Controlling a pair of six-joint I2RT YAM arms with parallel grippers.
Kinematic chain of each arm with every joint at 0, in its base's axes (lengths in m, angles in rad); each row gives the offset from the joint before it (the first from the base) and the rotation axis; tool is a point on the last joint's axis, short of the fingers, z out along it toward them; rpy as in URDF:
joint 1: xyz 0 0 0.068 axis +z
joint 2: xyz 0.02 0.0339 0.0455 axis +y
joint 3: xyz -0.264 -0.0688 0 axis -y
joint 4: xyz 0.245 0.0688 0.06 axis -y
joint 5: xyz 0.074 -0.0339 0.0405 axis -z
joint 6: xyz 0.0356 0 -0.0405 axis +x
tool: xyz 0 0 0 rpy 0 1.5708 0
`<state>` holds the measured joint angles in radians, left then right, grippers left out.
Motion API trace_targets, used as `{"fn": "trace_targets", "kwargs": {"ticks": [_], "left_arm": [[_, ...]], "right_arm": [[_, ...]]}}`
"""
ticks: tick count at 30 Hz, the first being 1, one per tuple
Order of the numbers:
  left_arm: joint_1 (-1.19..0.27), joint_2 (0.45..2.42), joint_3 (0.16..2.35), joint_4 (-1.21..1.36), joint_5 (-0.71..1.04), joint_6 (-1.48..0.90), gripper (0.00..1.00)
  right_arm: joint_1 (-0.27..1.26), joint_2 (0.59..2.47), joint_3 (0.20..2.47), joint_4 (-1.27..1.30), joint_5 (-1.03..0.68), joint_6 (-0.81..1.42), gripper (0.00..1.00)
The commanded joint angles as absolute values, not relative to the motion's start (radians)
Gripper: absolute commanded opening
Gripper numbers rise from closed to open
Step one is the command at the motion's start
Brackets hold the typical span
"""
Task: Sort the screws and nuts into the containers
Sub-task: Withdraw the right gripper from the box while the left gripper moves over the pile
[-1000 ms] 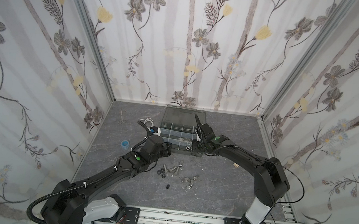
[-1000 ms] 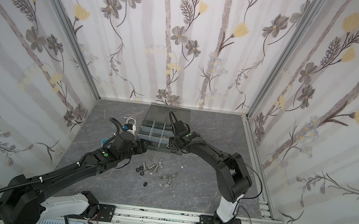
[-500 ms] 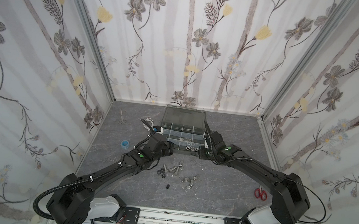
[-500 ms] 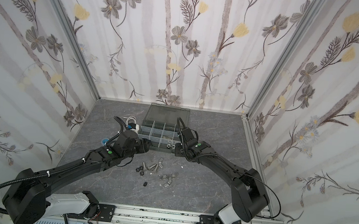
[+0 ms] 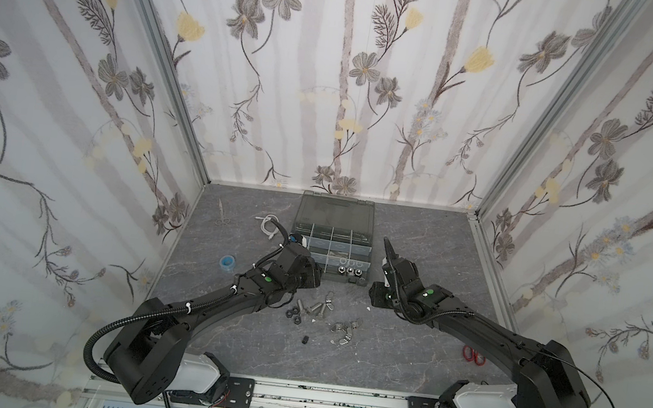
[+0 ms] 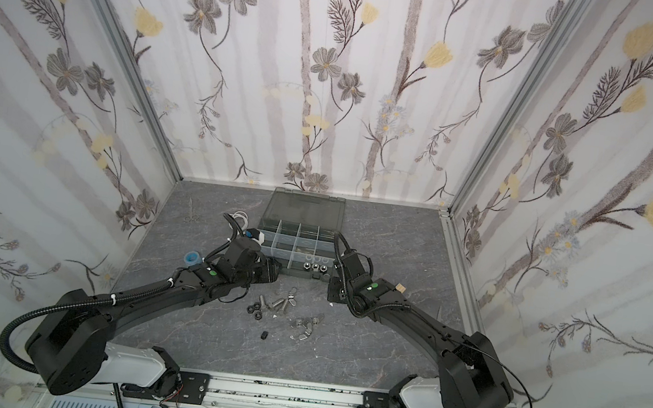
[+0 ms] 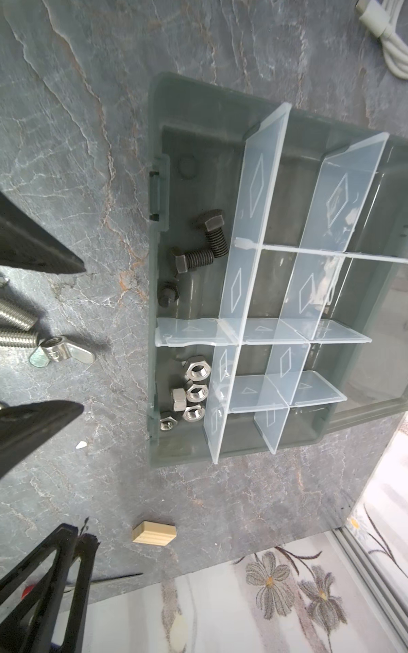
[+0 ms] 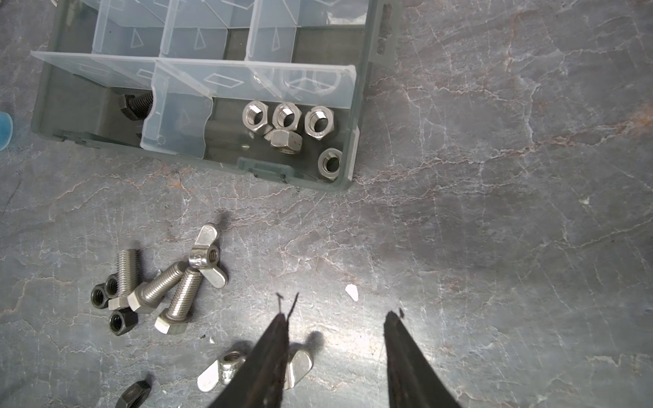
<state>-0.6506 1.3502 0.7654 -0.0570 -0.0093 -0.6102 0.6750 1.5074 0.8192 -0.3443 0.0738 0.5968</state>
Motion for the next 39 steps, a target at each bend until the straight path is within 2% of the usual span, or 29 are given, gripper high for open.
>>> {"fn": "trace_targets", "kwargs": {"ticks": [1, 21, 28, 39], "left_arm": [[-0.663, 1.344, 0.751, -0.041, -0.003, -0.622, 0.6], [-0.697, 1.05, 0.463, -0.057, -0.07, -0.775, 0.6], [-0.703, 1.071, 0.452, -0.082, -0.078, -0.779, 0.6], [-0.704, 1.169, 0.521, -0.212, -0.149, -0.74, 0.57]], "right_arm": [[0.678, 1.499, 0.798, -0.276, 0.065, 0.637, 0.45], [0.69, 1.603, 0.804, -0.192, 0.009, 0.656, 0.46], [0.698, 1.655, 0.821, -0.186, -0.002, 0.646, 0.46], [0.698, 1.611, 0.785, -0.181, 0.008, 0.655, 0.46]]}}
